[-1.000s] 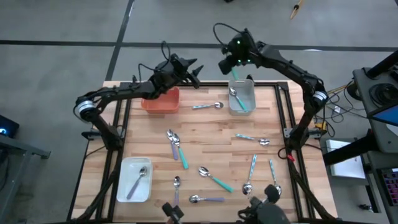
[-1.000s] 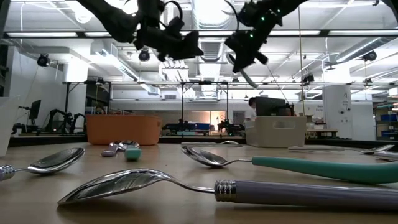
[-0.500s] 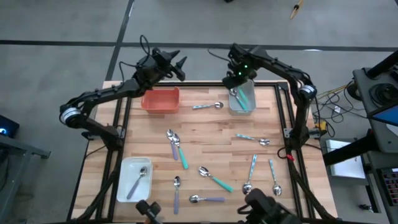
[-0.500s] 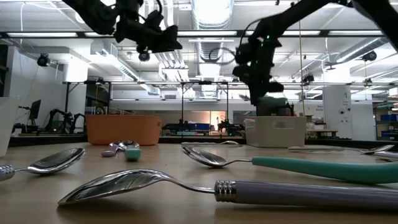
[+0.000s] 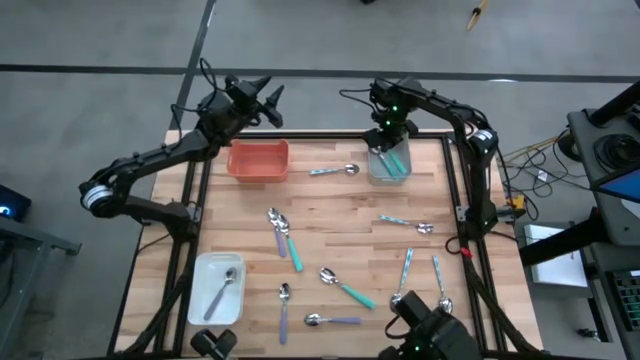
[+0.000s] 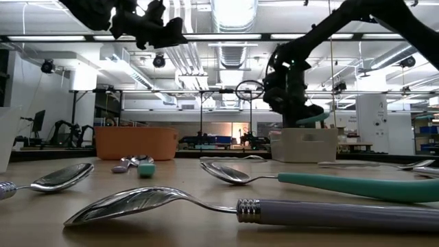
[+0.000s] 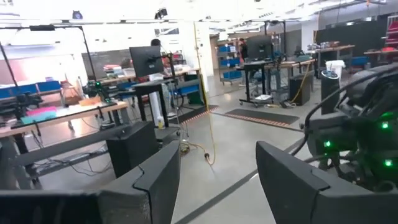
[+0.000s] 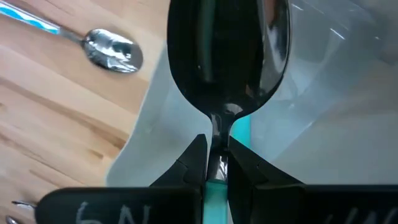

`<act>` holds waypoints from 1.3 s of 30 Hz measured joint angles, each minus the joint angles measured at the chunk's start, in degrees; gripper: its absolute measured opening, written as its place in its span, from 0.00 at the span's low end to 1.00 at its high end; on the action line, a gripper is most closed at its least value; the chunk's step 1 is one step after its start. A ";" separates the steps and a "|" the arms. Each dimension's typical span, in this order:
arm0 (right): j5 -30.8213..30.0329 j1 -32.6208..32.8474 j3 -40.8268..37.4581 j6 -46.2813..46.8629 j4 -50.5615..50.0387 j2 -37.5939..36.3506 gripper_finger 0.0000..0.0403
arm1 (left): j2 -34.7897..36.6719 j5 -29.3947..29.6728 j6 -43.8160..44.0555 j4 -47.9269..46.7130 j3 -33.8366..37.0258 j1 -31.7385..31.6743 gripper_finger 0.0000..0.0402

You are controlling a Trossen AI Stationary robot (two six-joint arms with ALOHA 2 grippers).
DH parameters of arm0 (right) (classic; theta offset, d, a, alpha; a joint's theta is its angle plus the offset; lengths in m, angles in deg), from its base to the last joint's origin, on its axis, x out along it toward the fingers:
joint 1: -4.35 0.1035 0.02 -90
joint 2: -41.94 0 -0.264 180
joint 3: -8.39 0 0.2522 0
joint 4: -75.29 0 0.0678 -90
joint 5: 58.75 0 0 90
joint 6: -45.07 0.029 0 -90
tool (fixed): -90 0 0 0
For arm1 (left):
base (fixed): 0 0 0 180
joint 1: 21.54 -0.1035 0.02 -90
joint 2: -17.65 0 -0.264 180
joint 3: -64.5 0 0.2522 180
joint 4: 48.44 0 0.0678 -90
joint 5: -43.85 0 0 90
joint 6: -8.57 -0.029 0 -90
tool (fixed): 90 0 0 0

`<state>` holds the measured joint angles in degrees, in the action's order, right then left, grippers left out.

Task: Sort silverware by color (type)
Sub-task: Put the top right light blue spoon into the gray bin

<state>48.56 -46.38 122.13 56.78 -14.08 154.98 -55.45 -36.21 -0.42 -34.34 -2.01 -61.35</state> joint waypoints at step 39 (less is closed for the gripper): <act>-7.34 1.52 -1.33 -2.34 4.23 3.97 0.06 | 0.13 0.13 -0.66 -0.07 0.02 -0.25 0.47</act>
<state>41.21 -44.86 120.80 54.44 -9.84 158.95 -55.32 -36.08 -1.08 -34.41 -1.99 -61.60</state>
